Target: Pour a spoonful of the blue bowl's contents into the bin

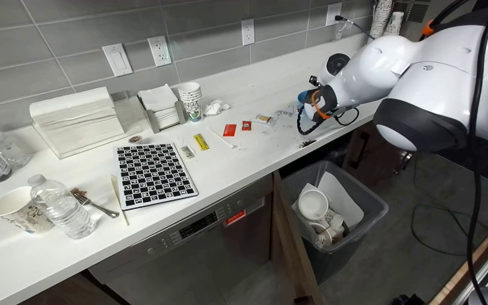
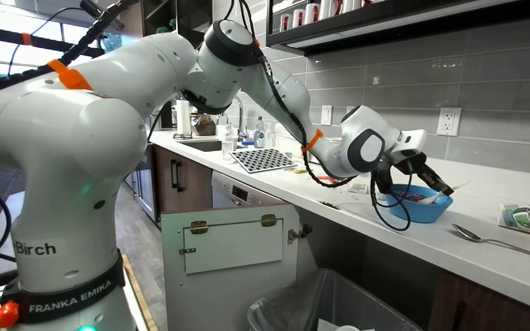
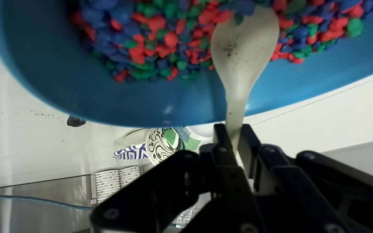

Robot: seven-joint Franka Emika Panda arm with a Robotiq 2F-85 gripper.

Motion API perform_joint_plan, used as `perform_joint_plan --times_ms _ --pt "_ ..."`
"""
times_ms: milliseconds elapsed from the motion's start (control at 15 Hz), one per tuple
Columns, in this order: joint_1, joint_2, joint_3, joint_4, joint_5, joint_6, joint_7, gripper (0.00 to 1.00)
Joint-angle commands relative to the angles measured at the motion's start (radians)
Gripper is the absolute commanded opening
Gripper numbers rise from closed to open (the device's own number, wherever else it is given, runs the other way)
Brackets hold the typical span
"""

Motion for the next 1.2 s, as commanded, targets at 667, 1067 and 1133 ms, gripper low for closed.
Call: perform_joint_plan --times_ms 667,1067,1133 --pt "-0.101 -0.018 0.089 0.135 -0.217 -0.263 0.05 0.03" --pt "-0.158 -0.06 0.158 0.16 -0.27 -0.327 0.053 0.03" --pt "-0.171 -0.069 0.173 0.166 -0.277 -0.343 0.054 0.03"
